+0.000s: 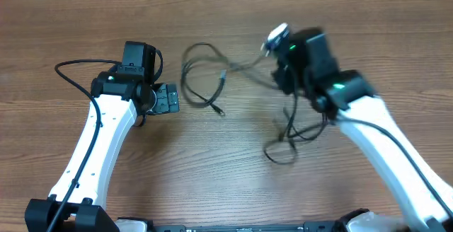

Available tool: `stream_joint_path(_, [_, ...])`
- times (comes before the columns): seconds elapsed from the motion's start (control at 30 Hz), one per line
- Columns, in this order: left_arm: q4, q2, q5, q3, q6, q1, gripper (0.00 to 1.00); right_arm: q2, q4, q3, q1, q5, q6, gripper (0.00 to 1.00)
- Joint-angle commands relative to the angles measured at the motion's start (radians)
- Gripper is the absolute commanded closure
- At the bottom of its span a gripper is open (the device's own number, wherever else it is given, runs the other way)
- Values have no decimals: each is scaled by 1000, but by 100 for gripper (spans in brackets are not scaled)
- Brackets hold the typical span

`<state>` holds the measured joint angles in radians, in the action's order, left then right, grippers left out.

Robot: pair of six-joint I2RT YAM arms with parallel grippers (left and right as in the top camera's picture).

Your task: Untangle cables

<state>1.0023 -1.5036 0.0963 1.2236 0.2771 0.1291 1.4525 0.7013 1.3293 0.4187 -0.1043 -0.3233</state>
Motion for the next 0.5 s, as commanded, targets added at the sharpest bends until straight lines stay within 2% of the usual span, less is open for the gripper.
stream_joint_path(0.0, [-1, -1, -12, -9, -19, -2, 0, -143, 18, 190, -6, -45, 196, 96])
stream_joint_path(0.37, [-1, -1, -12, -9, -19, -2, 0, -228, 30, 566, -10, -53, 219, 96])
stream_joint_path(0.47, [-1, -1, -12, -9, -19, -2, 1, -228, 16, 620, -28, -133, 218, 96])
